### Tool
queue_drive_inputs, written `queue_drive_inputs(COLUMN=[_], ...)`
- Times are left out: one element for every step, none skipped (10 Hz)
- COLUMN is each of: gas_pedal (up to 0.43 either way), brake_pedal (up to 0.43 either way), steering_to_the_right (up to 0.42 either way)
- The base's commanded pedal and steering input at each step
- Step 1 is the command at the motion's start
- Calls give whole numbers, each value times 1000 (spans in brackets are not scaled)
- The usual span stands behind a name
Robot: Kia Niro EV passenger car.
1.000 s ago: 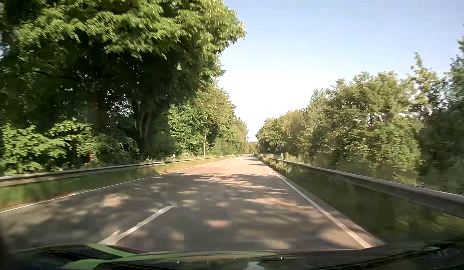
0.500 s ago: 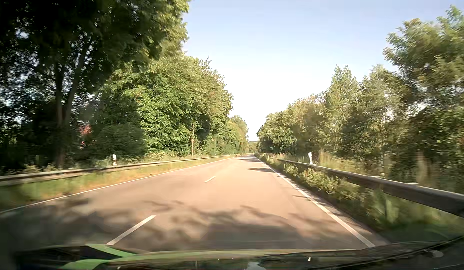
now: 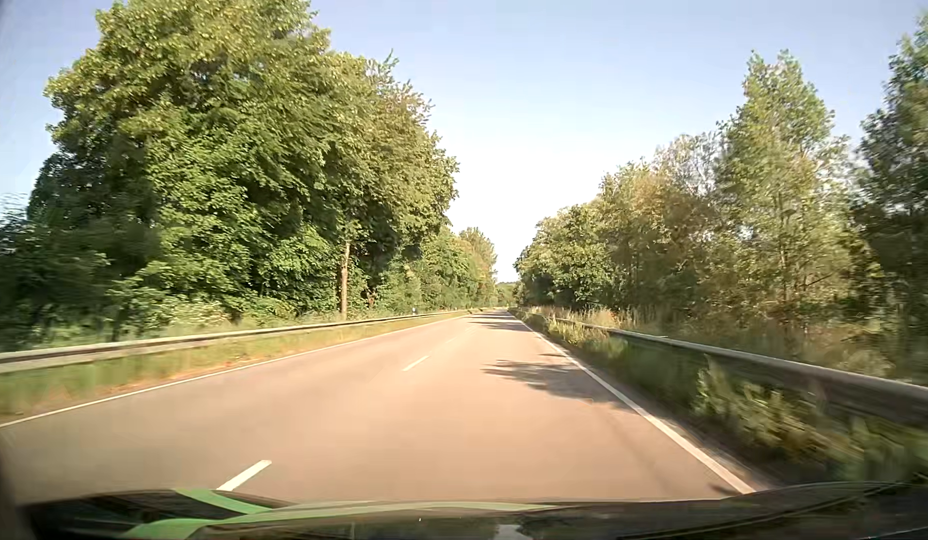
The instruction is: Follow the waypoints while adhering to traffic rules and regulations
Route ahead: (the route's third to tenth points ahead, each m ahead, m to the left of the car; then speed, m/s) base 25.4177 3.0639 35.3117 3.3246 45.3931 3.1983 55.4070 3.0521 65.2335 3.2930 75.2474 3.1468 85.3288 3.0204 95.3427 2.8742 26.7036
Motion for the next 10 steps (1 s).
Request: queue_drive_inputs(gas_pedal=[240, 248, 260, 260, 248, 240, 228, 228, 228, 228], brake_pedal=[0, 0, 0, 0, 0, 0, 0, 0, 0, 0], steering_to_the_right=[-2, -2, -2, -2, -2, -2, -2, -2, -2, -2])
